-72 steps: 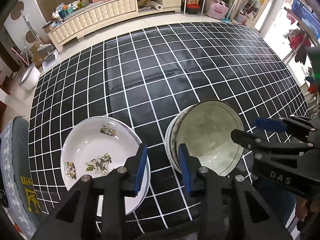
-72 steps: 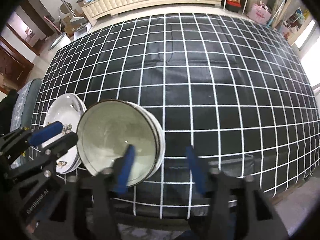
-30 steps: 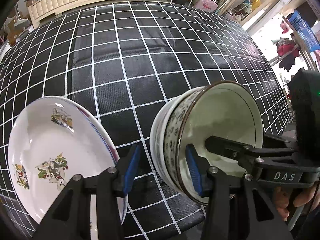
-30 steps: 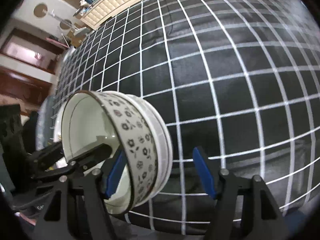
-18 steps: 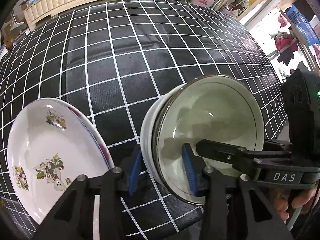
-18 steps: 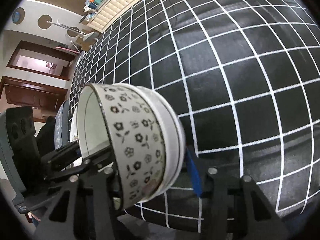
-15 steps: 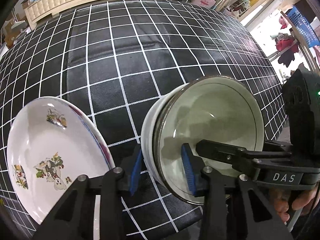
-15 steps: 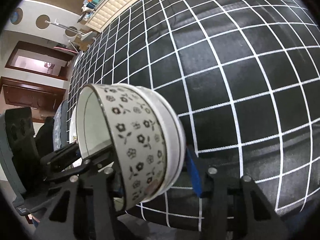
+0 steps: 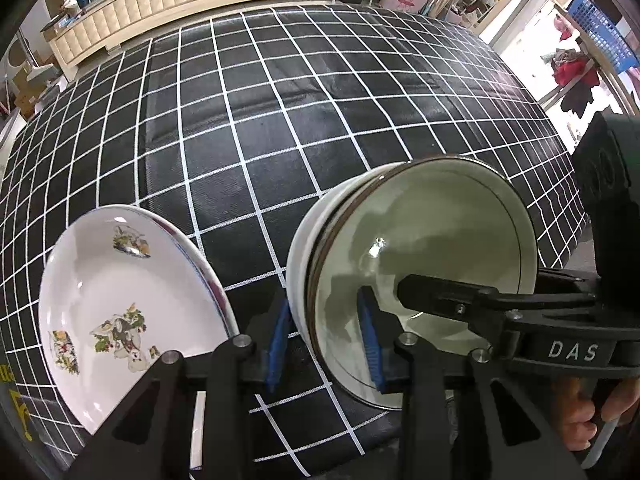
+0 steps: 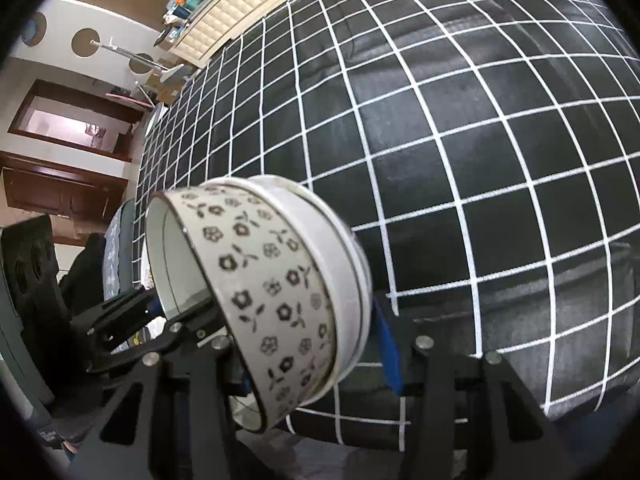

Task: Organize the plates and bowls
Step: 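Lift the bowl stack with both tools and carry it over the plate stack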

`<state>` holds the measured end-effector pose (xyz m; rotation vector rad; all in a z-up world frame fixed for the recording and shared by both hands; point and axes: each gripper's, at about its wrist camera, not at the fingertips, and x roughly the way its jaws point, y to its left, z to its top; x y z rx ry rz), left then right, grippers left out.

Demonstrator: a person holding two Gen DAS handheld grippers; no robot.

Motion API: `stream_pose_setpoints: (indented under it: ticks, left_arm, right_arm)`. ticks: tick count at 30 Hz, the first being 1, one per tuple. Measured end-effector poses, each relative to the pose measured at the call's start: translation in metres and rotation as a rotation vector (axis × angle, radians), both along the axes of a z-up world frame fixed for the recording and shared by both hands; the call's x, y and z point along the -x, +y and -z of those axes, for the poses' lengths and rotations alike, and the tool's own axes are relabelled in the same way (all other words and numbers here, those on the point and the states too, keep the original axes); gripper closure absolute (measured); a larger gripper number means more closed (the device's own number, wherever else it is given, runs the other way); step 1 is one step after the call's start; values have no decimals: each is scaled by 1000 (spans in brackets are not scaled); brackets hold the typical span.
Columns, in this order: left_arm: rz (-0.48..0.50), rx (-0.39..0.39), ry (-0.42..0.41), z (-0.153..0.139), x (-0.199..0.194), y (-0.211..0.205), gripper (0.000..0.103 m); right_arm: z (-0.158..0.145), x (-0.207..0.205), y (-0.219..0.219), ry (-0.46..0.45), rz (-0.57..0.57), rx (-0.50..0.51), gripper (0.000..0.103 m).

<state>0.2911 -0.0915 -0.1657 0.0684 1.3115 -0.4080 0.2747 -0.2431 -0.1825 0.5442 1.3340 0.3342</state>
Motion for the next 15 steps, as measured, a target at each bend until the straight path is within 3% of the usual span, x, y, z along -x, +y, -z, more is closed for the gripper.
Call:
stream_pose_setpoints:
  ticks: [7, 15]
  left_arm:
    - [-21, -4, -61, -26, 0, 11, 72]
    - [-117, -21, -111, -57, 8, 70, 71]
  right_arm:
    - [-26, -6, 16, -33, -15, -6, 51]
    - [-48, -12, 79, -67, -132, -11, 51]
